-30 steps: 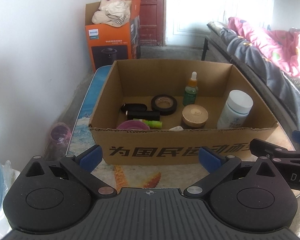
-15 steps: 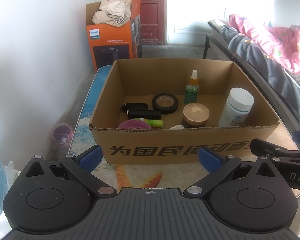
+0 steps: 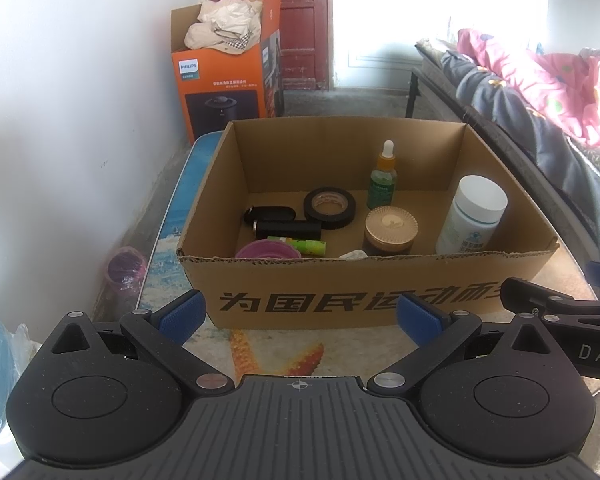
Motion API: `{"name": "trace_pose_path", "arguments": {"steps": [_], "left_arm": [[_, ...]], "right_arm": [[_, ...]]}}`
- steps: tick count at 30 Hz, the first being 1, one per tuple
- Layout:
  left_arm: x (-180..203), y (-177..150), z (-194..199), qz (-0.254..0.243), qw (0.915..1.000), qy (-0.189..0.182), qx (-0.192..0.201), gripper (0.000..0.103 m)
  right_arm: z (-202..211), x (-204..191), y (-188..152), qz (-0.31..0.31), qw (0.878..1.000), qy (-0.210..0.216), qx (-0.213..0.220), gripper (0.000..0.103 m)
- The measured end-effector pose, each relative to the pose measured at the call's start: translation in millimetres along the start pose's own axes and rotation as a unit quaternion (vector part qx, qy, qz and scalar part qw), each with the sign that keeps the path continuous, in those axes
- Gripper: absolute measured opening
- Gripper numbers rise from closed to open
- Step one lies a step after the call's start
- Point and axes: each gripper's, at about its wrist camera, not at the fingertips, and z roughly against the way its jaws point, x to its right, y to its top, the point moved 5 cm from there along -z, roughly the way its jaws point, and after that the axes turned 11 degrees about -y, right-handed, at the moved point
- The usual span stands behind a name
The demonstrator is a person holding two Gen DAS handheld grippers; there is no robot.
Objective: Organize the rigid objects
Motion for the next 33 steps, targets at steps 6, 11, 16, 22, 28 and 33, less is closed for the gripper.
{"name": "trace_pose_path", "arguments": {"steps": [6, 11, 16, 22, 28, 33], "left_arm": [[-0.7, 0.0, -0.6, 0.002, 1.0000, -0.001, -0.002, 0.102], [-1.1, 0.3, -1.6, 0.004, 1.0000, -0.002, -0.005, 0.102], [-2.2, 0.6, -2.1, 0.006, 1.0000, -0.003, -0.006, 0.102], [-2.0, 0.3, -2.3, 0.007, 1.0000, -0.001, -0.007, 0.102], [-1.7, 0.4, -2.7, 0.009, 0.9999, -0.001, -0.007, 0.102], [-2.1, 0.4, -2.6, 0.009, 0.9999, -0.001, -0.008, 0.102]], "right_arm": [[-0.3, -0.2, -0.1, 0.000, 1.000, 0.000, 0.000, 0.103], [-1.0, -0.6, -0.5, 0.000, 1.000, 0.000, -0.002, 0.103], [-1.9, -0.3, -0.2, 0.000, 1.000, 0.000, -0.002, 0.103], [-2.5, -1.1, -0.6, 0.000, 1.000, 0.001, -0.004, 0.103], [-3.0, -1.7, -0.5, 0.000, 1.000, 0.001, -0.004, 0.103], [-3.5, -2.7, -0.8, -0.001, 1.000, 0.001, -0.005, 0.103]]}}
